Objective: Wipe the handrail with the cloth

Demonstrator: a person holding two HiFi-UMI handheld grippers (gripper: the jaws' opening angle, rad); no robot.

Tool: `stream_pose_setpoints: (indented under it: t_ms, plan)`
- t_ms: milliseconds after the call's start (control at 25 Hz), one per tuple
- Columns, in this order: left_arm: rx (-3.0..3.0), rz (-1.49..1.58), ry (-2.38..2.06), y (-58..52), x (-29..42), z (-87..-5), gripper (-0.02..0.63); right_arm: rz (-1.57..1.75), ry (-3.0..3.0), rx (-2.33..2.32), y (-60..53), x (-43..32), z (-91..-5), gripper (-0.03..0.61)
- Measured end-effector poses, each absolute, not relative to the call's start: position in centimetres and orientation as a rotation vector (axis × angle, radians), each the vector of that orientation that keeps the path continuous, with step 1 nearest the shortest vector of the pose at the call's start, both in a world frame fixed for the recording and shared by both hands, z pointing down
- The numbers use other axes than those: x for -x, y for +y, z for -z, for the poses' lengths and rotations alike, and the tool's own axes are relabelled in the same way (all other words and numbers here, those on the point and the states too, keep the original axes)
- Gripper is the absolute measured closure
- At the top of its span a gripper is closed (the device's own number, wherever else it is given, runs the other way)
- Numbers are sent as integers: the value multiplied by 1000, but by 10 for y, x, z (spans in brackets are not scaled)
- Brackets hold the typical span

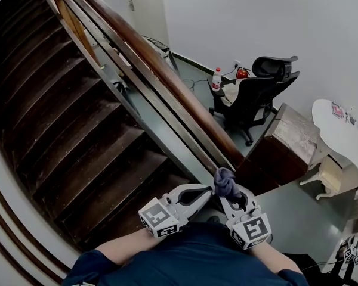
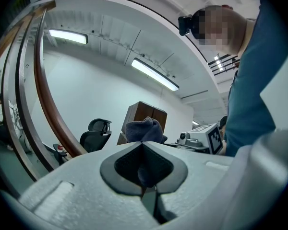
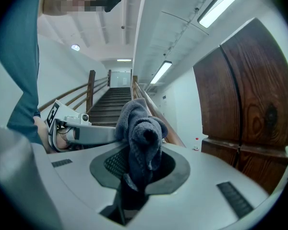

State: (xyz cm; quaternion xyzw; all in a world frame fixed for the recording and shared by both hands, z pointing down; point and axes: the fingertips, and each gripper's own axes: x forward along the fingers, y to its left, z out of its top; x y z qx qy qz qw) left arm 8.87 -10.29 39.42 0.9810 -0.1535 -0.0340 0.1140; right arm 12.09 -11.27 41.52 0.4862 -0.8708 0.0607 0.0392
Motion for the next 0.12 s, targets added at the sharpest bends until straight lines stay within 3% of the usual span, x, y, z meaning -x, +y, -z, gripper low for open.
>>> stream_pose_setpoints:
  t_ms: [120]
  plan:
    - [-2883,99,-451,-102,-89,-394,609,-184,-2669,-1487,-113,-121,-417,485]
